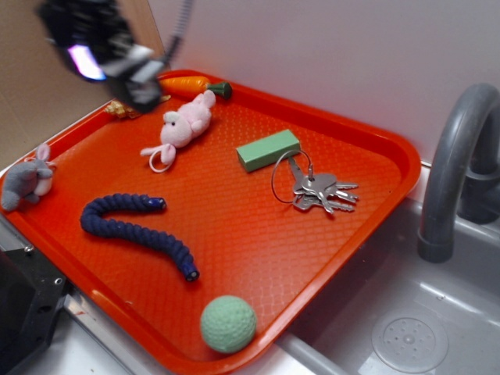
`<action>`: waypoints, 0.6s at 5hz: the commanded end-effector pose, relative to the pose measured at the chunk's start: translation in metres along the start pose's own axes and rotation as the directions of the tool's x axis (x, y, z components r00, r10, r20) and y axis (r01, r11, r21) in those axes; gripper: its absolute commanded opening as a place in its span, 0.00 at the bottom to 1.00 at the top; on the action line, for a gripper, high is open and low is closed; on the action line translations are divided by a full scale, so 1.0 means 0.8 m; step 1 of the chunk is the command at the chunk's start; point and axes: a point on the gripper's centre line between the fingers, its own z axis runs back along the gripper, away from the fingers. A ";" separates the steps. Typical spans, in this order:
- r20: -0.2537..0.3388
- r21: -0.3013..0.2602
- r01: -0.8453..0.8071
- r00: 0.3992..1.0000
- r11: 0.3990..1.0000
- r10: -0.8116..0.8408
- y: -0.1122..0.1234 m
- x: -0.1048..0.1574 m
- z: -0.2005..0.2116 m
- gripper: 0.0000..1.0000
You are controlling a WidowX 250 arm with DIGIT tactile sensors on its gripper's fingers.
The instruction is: Grab the silver keys.
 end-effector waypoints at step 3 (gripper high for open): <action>0.002 0.103 -0.032 0.999 0.994 0.032 -0.035 0.110 -0.096 1.00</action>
